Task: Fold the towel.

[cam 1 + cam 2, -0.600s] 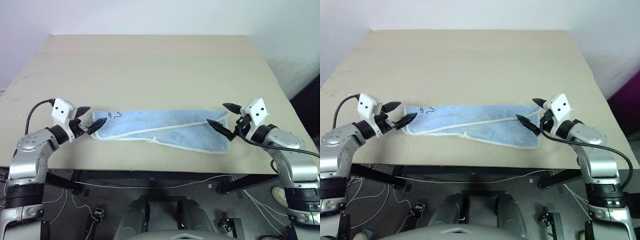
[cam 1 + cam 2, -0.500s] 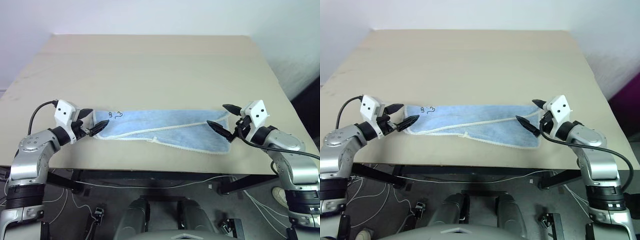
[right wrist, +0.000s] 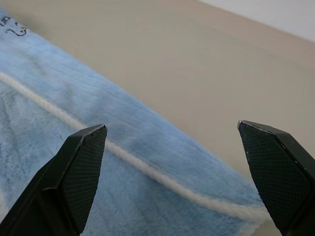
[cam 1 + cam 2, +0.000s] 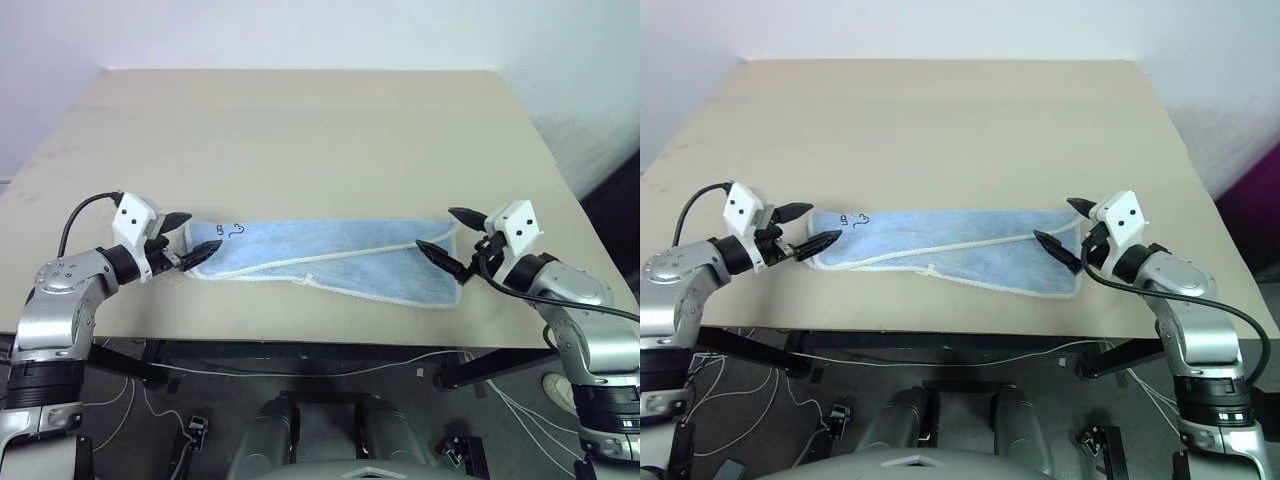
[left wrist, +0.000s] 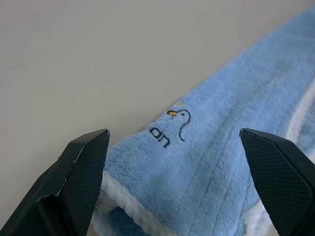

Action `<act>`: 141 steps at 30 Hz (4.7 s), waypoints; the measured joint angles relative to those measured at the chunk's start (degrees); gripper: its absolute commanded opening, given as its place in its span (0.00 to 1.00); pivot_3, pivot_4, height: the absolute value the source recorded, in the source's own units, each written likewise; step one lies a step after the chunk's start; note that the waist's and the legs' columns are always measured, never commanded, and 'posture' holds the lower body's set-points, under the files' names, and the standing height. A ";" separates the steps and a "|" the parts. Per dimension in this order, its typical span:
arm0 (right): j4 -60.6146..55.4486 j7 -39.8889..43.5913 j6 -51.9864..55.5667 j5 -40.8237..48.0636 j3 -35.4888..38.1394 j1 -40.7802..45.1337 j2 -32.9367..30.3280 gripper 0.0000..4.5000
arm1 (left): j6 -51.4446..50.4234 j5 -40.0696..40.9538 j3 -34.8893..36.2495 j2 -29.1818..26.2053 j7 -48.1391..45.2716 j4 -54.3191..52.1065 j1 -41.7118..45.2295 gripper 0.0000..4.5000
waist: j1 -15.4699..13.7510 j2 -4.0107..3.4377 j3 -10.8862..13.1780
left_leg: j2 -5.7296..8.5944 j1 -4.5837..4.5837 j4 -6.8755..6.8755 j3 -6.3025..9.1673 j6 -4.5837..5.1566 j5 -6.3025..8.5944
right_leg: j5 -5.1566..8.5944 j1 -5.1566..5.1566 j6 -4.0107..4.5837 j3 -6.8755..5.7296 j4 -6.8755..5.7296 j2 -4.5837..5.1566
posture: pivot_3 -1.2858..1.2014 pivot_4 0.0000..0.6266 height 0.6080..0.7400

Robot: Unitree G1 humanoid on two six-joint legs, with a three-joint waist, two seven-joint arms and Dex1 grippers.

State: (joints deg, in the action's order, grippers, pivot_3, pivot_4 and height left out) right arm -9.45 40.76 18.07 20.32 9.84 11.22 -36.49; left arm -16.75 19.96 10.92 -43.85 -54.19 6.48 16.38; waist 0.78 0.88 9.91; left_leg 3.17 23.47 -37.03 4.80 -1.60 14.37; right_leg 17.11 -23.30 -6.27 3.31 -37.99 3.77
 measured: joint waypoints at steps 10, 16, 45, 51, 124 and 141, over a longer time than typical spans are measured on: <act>0.35 -2.91 -1.18 -1.08 -0.66 -0.10 3.12 1.00 | 12.08 -4.63 -6.93 -9.71 -19.96 12.55 6.66 0.99 | -0.12 -0.02 0.01 | 0.02 0.00 0.02 0.00 0.01 0.01 | 0.01 0.01 0.01 -0.03 0.04 0.00 | 0.52 0.24 1.00; -1.53 -5.78 -1.35 -1.56 -0.69 -3.32 5.89 1.00 | 24.90 -12.82 -15.15 -10.91 -29.22 27.05 16.78 0.99 | 0.01 -0.03 0.01 | 0.02 0.00 0.00 -0.02 0.01 0.00 | 0.01 0.01 0.01 -0.06 0.00 -0.11 | 0.52 0.24 1.00; -7.28 -12.24 -1.16 -2.08 -4.15 -6.84 12.26 1.00 | 30.56 -15.79 -18.16 -8.05 -35.24 32.14 17.27 0.57 | 0.30 -0.03 0.01 | 0.00 0.00 -0.07 0.00 0.04 0.00 | 0.01 0.01 -0.01 -0.07 -0.11 -0.18 | 0.52 0.24 1.00; -6.78 -11.68 -0.95 -2.08 -5.07 -5.72 12.40 1.00 | 29.34 -15.38 -16.71 -8.27 -33.05 29.40 15.14 0.53 | 0.29 -0.03 0.01 | 0.00 0.00 -0.07 0.00 0.04 0.00 | 0.01 0.00 -0.01 -0.07 -0.11 -0.18 | 0.52 0.24 1.00; -3.61 -9.33 0.05 -2.19 -5.47 -1.65 11.11 1.00 | 8.34 -3.30 -7.66 -8.10 -28.92 21.47 18.45 0.00 | 0.39 -0.12 -0.05 | -0.01 -0.10 -0.14 0.04 0.04 -0.01 | 0.01 0.10 -0.01 -0.13 -0.20 -0.20 | 0.52 0.24 1.00; -3.51 -8.85 -0.02 -2.72 -6.17 -1.64 11.08 1.00 | 9.90 -4.17 -7.53 -15.90 -31.35 2.13 -6.90 0.16 | 0.04 -0.16 -0.03 | -0.03 -0.10 -0.04 0.00 0.03 0.01 | 0.01 0.10 0.02 -0.05 -0.09 -0.03 | 0.52 0.24 1.00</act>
State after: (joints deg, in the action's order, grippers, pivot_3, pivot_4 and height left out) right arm -12.96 31.91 18.05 17.60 3.67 9.58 -25.41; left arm -6.85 15.79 3.38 -59.75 -85.54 8.61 9.47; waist 0.82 0.73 9.88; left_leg 3.13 23.37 -37.06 4.80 -1.57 14.38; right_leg 17.13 -23.20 -6.25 3.26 -38.08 3.74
